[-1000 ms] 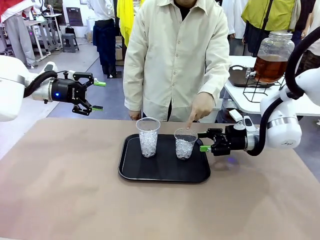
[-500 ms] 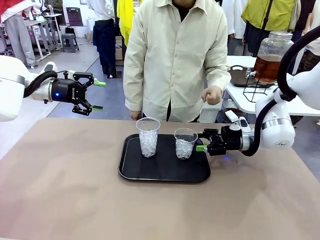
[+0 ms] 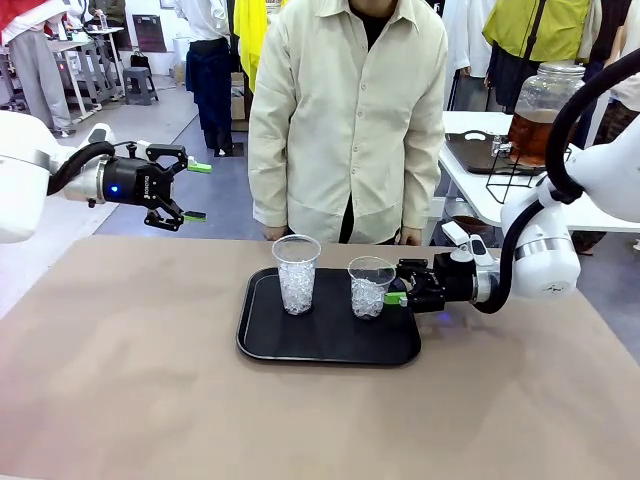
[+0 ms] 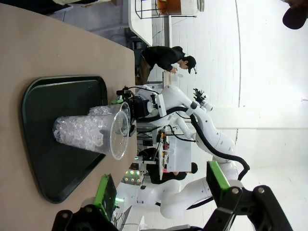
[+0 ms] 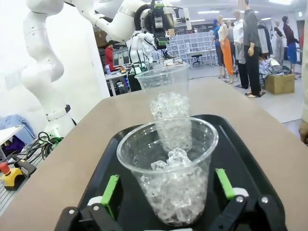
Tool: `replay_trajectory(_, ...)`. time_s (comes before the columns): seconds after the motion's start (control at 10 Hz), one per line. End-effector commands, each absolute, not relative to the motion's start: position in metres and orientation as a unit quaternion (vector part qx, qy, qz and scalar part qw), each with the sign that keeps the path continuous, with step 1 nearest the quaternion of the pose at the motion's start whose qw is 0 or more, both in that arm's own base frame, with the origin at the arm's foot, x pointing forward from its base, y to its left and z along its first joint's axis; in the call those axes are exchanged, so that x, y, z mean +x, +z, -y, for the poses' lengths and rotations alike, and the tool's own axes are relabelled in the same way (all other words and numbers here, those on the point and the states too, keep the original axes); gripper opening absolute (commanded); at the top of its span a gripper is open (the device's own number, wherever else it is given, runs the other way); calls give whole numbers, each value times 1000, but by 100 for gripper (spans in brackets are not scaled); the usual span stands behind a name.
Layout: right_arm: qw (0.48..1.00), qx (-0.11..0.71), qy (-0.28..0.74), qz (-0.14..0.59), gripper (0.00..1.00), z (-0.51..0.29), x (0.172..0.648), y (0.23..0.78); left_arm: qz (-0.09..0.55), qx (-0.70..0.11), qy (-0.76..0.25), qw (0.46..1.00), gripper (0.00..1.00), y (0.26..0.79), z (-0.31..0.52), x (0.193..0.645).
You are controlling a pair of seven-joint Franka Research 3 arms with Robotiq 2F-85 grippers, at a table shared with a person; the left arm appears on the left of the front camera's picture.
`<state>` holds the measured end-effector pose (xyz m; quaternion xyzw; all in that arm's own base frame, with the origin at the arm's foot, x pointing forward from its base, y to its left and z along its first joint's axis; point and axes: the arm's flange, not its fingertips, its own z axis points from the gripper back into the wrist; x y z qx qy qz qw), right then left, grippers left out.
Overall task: Pour the drink into the iced cup.
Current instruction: Pick up the iced cup indicated by the human and present it to them.
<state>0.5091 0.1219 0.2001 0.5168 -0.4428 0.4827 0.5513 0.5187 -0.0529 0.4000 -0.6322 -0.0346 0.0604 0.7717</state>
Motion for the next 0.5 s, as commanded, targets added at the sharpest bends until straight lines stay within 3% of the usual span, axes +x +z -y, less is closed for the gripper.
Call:
replay_trajectory(0.0, 551, 528, 482, 430, 100, -133, 516, 203, 33, -632, 66, 772, 100, 402, 52, 518)
replay_trajectory(0.4, 559, 520, 481, 432, 100, -153, 521, 201, 33, -632, 66, 772, 100, 402, 52, 518)
